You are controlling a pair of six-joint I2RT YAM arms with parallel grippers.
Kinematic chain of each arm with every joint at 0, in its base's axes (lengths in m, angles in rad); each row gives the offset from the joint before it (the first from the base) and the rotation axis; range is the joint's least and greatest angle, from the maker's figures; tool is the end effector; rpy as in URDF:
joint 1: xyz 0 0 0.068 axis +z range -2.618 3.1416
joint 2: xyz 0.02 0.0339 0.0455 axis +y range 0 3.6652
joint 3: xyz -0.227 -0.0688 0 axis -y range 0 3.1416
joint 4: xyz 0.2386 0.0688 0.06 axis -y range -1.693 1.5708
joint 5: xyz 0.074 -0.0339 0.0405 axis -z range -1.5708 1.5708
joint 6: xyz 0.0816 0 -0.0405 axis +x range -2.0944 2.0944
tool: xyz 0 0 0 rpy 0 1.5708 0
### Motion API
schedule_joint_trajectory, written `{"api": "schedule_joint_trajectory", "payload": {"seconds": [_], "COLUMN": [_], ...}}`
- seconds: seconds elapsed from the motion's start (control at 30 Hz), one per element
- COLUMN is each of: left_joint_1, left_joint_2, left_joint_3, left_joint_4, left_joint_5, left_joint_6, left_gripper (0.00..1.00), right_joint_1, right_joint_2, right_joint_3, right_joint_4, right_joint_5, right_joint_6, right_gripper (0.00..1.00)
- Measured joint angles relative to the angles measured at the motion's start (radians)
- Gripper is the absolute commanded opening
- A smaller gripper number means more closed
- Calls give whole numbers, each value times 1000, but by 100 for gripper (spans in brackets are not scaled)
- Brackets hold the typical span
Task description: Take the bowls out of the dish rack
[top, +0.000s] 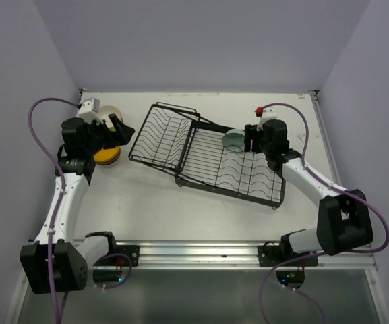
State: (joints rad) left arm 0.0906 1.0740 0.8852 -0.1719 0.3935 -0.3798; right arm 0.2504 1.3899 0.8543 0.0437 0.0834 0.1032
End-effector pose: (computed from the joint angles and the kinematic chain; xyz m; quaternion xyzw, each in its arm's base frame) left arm 0.2988 -0.0043 0.2745 -0.0798 0.8103 -0.2395 0.5288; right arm 0.3426 0.0806 0.1933 -0.0417 0.8565 0.0551 0.5115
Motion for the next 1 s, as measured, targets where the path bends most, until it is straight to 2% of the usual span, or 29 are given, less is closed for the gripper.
{"api": "schedule_joint_trajectory", "payload": {"seconds": [0.27, 0.53, 0.63, 0.8, 1.0], "left_joint_1": [0, 0, 0, 0, 0], "left_joint_2": [0, 0, 0, 0, 0], "left_joint_3": [0, 0, 0, 0, 0], "left_joint_4": [2, 8, 8, 9, 11], "left_joint_5": [17, 29, 32, 39, 43], "left_joint_6": [-2, -3, -3, -3, -3], "left_gripper": [89, 89, 89, 89, 89], "right_joint_1": [29, 51, 64, 80, 106], "right_joint_2": [47, 160, 201, 259, 268], "right_joint_3": [-12, -13, -12, 5, 10], "right_joint_4": [68, 142, 167, 182, 199], "right_joint_5": [30, 59, 75, 107, 183], "right_joint_6": [-98, -127, -134, -153, -196], "right_gripper": [57, 54, 46, 39, 23]}}
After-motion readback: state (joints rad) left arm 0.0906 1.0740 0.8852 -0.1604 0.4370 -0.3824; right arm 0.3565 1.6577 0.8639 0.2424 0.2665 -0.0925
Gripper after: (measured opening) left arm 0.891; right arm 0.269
